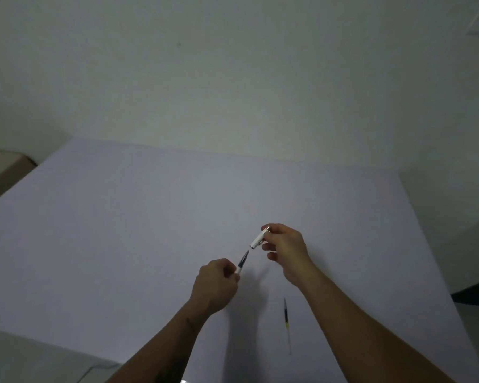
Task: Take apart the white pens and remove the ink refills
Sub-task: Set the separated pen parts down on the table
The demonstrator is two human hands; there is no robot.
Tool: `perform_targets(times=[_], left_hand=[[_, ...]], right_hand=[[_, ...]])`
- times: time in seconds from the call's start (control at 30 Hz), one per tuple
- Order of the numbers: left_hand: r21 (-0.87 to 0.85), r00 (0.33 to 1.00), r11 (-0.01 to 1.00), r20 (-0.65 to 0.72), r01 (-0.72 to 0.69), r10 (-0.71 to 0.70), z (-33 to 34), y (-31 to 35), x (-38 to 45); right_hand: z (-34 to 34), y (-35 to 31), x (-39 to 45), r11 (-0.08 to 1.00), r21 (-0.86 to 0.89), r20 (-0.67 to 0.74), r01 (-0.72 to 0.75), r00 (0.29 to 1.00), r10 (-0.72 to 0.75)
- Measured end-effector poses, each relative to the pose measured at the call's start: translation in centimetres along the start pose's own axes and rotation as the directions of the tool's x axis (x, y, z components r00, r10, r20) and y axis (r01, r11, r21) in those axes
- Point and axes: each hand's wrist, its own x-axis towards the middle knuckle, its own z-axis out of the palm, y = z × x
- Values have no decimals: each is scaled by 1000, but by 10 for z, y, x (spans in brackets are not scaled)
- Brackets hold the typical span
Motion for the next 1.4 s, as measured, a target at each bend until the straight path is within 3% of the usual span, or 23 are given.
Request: perform_targets(times=[0.5,0.67,0.8,0.93,1.17,1.4], left_hand=[[59,992,995,-92,-85,90,16,27,2],[44,990,998,-131,-45,50,21,23,-5],[13,994,1000,-111,4,-3,27,9,-10],[-17,993,1000,-116,4,-6,34,3,-14],[-49,977,990,-170,-135,125,49,1,-23],[256,951,933,-110,-253,288,43,-56,-27]], right_hand=[[-12,11,-6,988,-144,73,61,996,-51],[-8,15,-6,969,-230,112,88,992,-64],[-4,24,-5,961,-272,126,42,992,-7],[-4,30,-5,978,-203,147,-51,986,82],[-10,40,-7,973,-213,120,-90,986,117],[-11,62,-8,954,-294,36,-52,997,66]])
